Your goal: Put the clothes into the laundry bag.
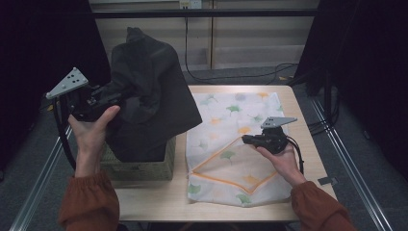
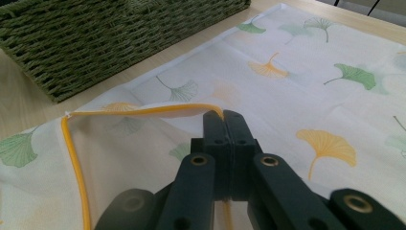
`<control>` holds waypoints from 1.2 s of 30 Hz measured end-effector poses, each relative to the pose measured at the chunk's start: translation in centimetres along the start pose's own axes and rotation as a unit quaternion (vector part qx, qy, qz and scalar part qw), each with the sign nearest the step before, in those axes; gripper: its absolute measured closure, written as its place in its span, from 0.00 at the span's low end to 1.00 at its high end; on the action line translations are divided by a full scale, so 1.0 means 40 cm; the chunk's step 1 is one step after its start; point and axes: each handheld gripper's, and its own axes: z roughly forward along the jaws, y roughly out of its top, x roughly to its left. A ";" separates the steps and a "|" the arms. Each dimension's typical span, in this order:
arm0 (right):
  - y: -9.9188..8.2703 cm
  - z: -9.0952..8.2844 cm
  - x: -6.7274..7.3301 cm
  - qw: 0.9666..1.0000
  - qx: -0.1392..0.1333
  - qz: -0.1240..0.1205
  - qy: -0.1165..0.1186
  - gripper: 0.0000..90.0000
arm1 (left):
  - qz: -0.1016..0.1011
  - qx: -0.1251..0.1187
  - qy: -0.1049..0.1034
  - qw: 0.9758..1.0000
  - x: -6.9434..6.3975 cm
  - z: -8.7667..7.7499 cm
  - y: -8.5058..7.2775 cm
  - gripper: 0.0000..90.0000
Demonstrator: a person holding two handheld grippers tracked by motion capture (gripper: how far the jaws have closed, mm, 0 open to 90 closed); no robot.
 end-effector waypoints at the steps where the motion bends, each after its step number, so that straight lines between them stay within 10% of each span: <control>1: 0.000 0.000 0.000 1.000 0.000 0.000 0.000 1.00 | 0.000 0.000 0.000 1.000 0.000 0.000 0.000 0.70; 19: -0.001 0.001 -0.002 1.000 -0.001 0.004 0.002 1.00 | 0.031 -0.017 -0.042 0.998 -0.073 0.028 0.065 0.70; 36: 0.001 -0.004 -0.006 1.000 -0.011 0.014 0.011 1.00 | 0.055 -0.010 -0.153 0.987 -0.257 0.123 0.043 0.70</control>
